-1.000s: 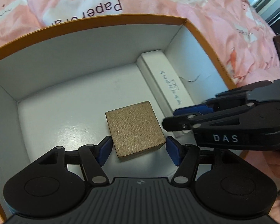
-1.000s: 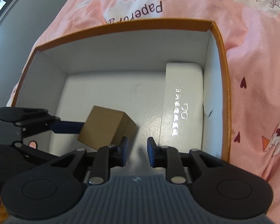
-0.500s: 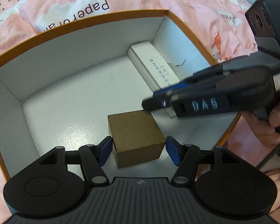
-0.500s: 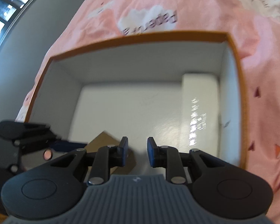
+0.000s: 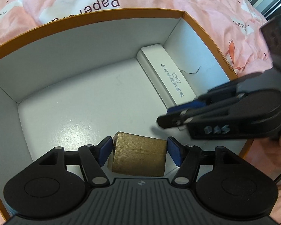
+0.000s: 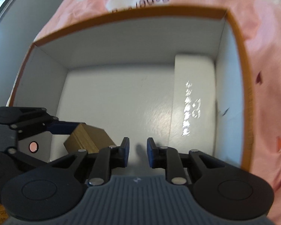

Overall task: Organize objects
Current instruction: 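Lower the gold cube into the orange box beside the white box with the left tool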

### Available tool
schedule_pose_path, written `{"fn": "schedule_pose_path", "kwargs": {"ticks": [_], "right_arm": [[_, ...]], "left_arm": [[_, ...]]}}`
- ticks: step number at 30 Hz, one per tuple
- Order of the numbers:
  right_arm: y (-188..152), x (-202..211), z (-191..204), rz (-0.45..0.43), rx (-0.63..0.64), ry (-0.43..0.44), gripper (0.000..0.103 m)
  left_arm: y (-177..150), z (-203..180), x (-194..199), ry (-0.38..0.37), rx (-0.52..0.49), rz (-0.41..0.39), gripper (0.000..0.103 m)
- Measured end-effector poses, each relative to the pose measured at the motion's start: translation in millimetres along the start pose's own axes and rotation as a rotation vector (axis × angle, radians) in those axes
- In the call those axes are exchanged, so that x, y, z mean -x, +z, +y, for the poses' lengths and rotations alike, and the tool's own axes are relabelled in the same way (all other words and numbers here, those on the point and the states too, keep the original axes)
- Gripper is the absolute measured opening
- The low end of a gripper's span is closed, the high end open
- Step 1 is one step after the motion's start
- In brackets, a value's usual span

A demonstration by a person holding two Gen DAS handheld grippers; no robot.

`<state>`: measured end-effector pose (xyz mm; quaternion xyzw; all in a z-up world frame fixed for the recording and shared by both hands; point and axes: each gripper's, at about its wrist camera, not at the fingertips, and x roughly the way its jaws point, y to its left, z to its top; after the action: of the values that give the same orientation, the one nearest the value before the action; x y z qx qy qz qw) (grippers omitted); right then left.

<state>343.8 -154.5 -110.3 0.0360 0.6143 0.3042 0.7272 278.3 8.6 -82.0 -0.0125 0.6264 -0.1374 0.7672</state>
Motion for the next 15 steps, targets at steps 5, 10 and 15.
{"fn": "schedule_pose_path", "kwargs": {"ticks": [5,10,15], "right_arm": [[-4.7,23.2,1.0,-0.073,0.050,-0.059,0.023],[-7.6,41.6,-1.8,-0.127,0.067,-0.068,0.022],[-9.3,45.4,-3.2,-0.138,0.100,-0.077,0.022]], "left_arm": [[-4.1,5.3,11.4,-0.070,0.019,0.018,0.074],[-7.4,10.5,7.2,-0.130,0.060,0.051,0.053],[-3.3,8.2,-3.4,-0.200,0.080,0.056,0.047]]}}
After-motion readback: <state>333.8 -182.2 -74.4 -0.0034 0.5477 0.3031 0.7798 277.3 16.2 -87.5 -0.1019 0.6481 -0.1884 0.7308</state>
